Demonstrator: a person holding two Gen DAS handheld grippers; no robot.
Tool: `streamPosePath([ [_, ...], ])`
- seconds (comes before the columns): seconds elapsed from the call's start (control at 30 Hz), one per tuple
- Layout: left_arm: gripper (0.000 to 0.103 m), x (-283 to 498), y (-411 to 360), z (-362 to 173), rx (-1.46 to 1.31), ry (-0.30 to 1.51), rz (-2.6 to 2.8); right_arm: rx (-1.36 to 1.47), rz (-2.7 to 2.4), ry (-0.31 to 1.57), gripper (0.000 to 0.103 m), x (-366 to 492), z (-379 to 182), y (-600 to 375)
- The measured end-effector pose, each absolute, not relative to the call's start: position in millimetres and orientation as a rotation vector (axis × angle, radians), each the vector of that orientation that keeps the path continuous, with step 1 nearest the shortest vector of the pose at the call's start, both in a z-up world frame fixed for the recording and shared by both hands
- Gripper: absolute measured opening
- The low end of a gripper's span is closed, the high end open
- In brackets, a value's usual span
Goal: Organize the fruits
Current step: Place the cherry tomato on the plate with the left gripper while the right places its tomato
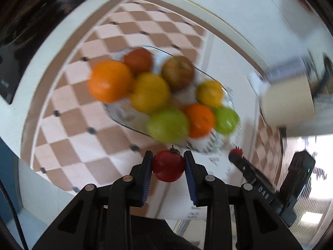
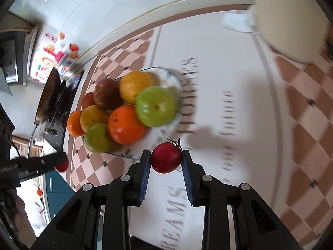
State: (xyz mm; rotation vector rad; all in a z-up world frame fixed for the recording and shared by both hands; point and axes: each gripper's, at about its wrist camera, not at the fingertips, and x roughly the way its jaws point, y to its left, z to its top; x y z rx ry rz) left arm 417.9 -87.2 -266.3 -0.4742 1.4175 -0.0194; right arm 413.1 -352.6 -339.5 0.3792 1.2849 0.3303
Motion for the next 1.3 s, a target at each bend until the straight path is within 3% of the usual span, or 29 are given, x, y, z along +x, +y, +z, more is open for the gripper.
streamPosePath([
  [0.2, 0.028, 435, -44, -295, -0.490, 1.462, 0.071, 0.225, 0.335, 1.313, 0.033, 428, -350, -312],
  [0.7, 0.028, 456, -35, -327, -0.466, 1.518, 0.110, 0.124, 0.329, 1.323, 0.036, 436, -348, -295],
  [0.83, 0.031, 457, -33, -327, -0.495, 1.521, 0.102, 0.156, 0.319, 1.342, 0.067, 438, -346, -298],
  [1.0, 0.031, 458, -33, -322, -0.482, 1.516, 0.108, 0.168, 0.302, 1.350, 0.069, 437, -343, -302],
  [1.03, 0.032, 456, -34, -319, -0.467, 1.511, 0.114, 0.170, 0.298, 1.350, 0.078, 436, -341, -303],
  [1.07, 0.034, 454, -35, -315, -0.450, 1.503, 0.118, 0.166, 0.287, 1.347, 0.088, 435, -339, -304],
  [1.1, 0.043, 451, -36, -311, -0.428, 1.496, 0.123, 0.157, 0.276, 1.342, 0.091, 434, -336, -305],
  [1.23, 0.082, 436, -47, -290, -0.289, 1.453, 0.157, 0.121, 0.228, 1.329, 0.094, 428, -325, -308],
  [1.3, 0.088, 427, -53, -280, -0.227, 1.429, 0.166, 0.103, 0.197, 1.326, 0.096, 424, -318, -310],
])
